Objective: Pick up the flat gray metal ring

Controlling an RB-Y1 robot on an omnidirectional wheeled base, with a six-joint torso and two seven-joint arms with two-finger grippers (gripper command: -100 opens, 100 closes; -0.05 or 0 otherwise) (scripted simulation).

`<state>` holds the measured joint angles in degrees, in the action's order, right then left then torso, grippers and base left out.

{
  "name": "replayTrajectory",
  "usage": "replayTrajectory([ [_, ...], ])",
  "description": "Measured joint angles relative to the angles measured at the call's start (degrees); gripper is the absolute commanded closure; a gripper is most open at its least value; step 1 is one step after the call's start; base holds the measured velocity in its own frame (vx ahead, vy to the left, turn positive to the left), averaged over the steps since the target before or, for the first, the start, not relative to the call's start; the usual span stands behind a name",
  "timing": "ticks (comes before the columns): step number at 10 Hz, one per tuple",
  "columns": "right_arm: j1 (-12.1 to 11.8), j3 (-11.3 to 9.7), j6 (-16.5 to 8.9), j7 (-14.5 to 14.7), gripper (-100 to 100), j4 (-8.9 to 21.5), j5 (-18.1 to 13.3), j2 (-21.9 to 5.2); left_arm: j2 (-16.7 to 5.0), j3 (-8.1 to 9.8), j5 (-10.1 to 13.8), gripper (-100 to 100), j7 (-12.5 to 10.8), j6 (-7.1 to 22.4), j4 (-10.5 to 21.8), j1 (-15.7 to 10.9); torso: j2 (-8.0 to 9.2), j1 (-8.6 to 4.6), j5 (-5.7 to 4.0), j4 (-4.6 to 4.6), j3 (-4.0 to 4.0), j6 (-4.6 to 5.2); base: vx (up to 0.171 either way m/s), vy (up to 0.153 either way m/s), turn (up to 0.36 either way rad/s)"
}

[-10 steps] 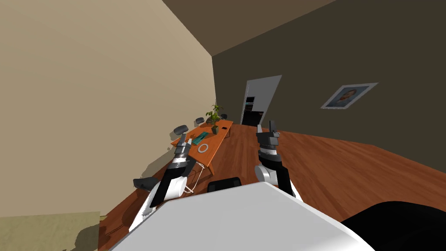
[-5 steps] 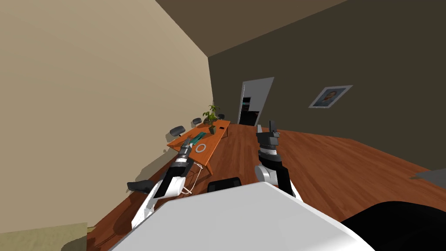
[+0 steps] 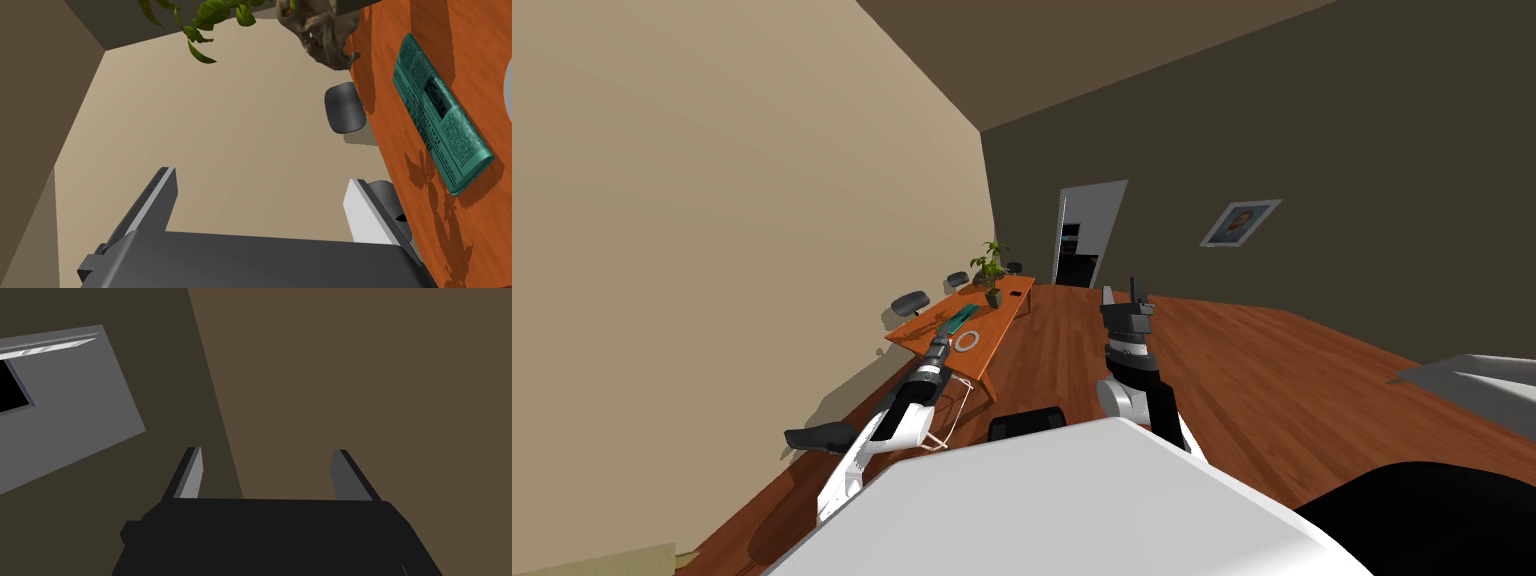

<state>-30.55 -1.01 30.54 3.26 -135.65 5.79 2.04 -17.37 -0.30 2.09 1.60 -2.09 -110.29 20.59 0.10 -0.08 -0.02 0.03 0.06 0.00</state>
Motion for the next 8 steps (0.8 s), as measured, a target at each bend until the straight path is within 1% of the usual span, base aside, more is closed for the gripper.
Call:
replayTrajectory([
  [1, 0.0, 0.0, 0.0, 0.0, 0, 0.0, 0.0, 0.0, -0.3, 0.18, 0.2, -100, 0.4, 1.6, 1.0, -0.4, -0.01, 0.02, 0.00, 0.00, -0.01, -0.01, -0.017, -0.035, -0.112],
  [2, 0.0, 0.0, 0.0, 0.0, 0, 0.0, 0.0, 0.0, -1.5, 0.78, 0.9, -100, 0.5, 3.3, 2.7, -1.7, -0.04, 0.01, 0.00, 0.00, -0.02, 0.00, -0.013, -0.027, -0.061],
  [3, 0.0, 0.0, 0.0, 0.0, 0, 0.0, 0.0, 0.0, -1.5, 0.85, 1.0, -100, 0.9, 4.3, 4.6, -1.8, -0.04, 0.03, 0.01, -0.01, -0.02, -0.02, -0.009, -0.011, 0.005],
  [4, 0.0, 0.0, 0.0, 0.0, 0, 0.0, 0.0, 0.0, -1.7, 0.98, 1.1, -100, 1.0, 5.3, 5.4, -2.5, -0.06, 0.07, 0.01, -0.01, -0.03, -0.02, -0.011, -0.026, -0.111],
  [5, 0.0, 0.0, 0.0, 0.0, 0, 0.0, 0.0, 0.0, -2.4, 1.43, 1.6, -100, 1.3, 6.7, 7.1, -3.4, -0.07, 0.04, 0.01, -0.01, -0.04, 0.00, -0.008, -0.023, -0.064],
  [6, 0.0, 0.0, 0.0, 0.0, 0, 0.0, 0.0, 0.0, -3.0, 1.74, 2.0, -100, 1.4, 8.6, 8.1, -4.2, -0.08, 0.05, 0.00, -0.01, -0.04, -0.02, -0.001, -0.030, -0.105],
  [7, 0.0, 0.0, 0.0, 0.0, 0, 0.0, 0.0, 0.0, -4.5, 2.35, 3.0, -100, 1.5, 10.6, 9.0, -4.4, -0.08, 0.04, 0.00, -0.02, -0.05, -0.01, 0.000, -0.027, -0.047],
  [8, 0.0, 0.0, 0.0, 0.0, 0, 0.0, 0.0, 0.0, -4.7, 2.53, 3.2, -100, 1.7, 11.5, 10.6, -4.5, -0.09, 0.03, 0.01, -0.02, -0.05, -0.03, 0.006, -0.036, -0.084],
])
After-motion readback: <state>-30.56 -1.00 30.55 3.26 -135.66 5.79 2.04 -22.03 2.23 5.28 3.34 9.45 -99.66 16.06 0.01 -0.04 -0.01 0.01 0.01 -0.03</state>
